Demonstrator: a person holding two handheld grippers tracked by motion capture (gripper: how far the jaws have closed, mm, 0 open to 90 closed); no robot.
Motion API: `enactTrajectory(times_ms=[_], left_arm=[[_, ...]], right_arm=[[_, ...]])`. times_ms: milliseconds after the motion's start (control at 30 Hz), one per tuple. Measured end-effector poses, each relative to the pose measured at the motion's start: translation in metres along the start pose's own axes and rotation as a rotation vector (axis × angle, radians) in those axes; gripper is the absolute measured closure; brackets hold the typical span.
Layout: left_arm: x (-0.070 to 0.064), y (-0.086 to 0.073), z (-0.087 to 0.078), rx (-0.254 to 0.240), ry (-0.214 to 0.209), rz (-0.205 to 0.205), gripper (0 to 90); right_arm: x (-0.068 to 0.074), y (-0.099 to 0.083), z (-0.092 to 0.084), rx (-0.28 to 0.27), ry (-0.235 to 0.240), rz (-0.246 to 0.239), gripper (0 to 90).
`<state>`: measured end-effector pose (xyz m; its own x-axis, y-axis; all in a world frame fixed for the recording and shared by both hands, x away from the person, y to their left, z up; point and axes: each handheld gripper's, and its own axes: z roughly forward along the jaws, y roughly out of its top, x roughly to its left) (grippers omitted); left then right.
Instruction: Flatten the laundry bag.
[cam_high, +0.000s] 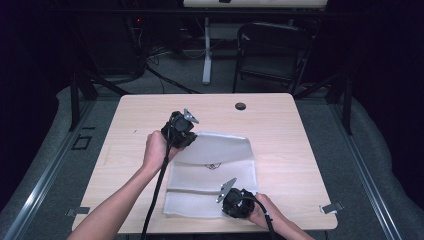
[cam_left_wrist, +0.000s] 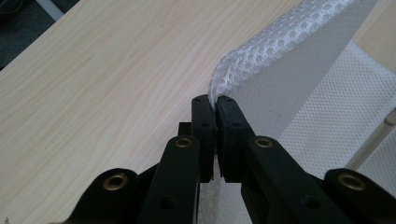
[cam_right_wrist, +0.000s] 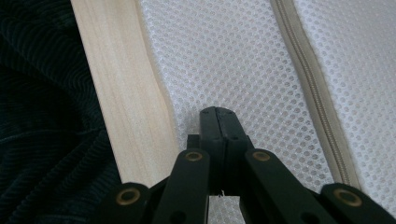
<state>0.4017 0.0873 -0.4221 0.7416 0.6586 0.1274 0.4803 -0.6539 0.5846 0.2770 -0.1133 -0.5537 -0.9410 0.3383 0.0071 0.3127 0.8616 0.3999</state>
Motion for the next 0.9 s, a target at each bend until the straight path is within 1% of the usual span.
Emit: enactTrajectory(times_ms=[100, 200, 233, 333, 433, 467, 500, 600, 633, 667, 733, 800, 833, 867, 900], left_arm=[[0.003, 0.002, 0.003, 0.001, 0.005, -0.007, 86.7], [0.005, 0.004, 0.007, -0.003, 0.011, -0.019, 86.6], [0.006, 0.005, 0.008, -0.009, 0.019, -0.02, 86.6], [0.008, 0.007, 0.01, -0.006, 0.018, -0.02, 86.6], [0.011, 0.01, 0.015, -0.019, 0.027, -0.024, 86.5], [0.012, 0.013, 0.018, -0.027, 0.039, -0.024, 86.5], [0.013, 0.015, 0.019, -0.027, 0.036, -0.027, 86.5], [0.014, 0.019, 0.025, -0.024, 0.047, -0.026, 86.5], [0.014, 0.019, 0.025, -0.024, 0.047, -0.026, 86.5], [0.014, 0.021, 0.028, -0.027, 0.053, -0.026, 86.5], [0.014, 0.022, 0.03, -0.025, 0.056, -0.026, 86.5], [0.016, 0.023, 0.034, -0.032, 0.043, -0.04, 86.5], [0.016, 0.024, 0.036, -0.032, 0.053, -0.037, 86.5], [0.017, 0.024, 0.038, -0.031, 0.052, -0.038, 86.5], [0.019, 0.026, 0.041, -0.035, 0.059, -0.047, 86.4]], right_arm=[[0.0, 0.0, 0.0, 0.0, 0.004, 0.002, 90.0], [0.001, -0.001, 0.001, -0.013, 0.019, 0.013, 90.0], [0.001, -0.001, 0.001, -0.013, 0.02, 0.014, 90.0], [0.0, 0.0, 0.0, -0.005, 0.023, 0.014, 90.0], [0.0, 0.0, -0.001, 0.003, 0.019, 0.012, 90.0], [-0.001, 0.0, -0.001, 0.004, 0.02, 0.012, 90.0], [-0.001, -0.001, 0.0, -0.012, 0.03, 0.023, 90.0], [-0.002, -0.001, -0.001, 0.004, 0.028, 0.015, 90.0], [-0.002, -0.001, -0.001, 0.004, 0.028, 0.015, 90.0], [-0.002, -0.001, -0.001, -0.003, 0.032, 0.023, 90.0], [-0.003, -0.001, -0.001, 0.002, 0.027, 0.01, 90.0], [-0.003, -0.001, 0.0, -0.004, 0.033, 0.018, 90.0], [-0.002, -0.001, 0.0, -0.006, 0.035, 0.019, 90.0], [-0.002, -0.001, 0.0, -0.005, 0.034, 0.019, 90.0], [-0.003, -0.001, 0.0, -0.004, 0.034, 0.018, 90.0]])
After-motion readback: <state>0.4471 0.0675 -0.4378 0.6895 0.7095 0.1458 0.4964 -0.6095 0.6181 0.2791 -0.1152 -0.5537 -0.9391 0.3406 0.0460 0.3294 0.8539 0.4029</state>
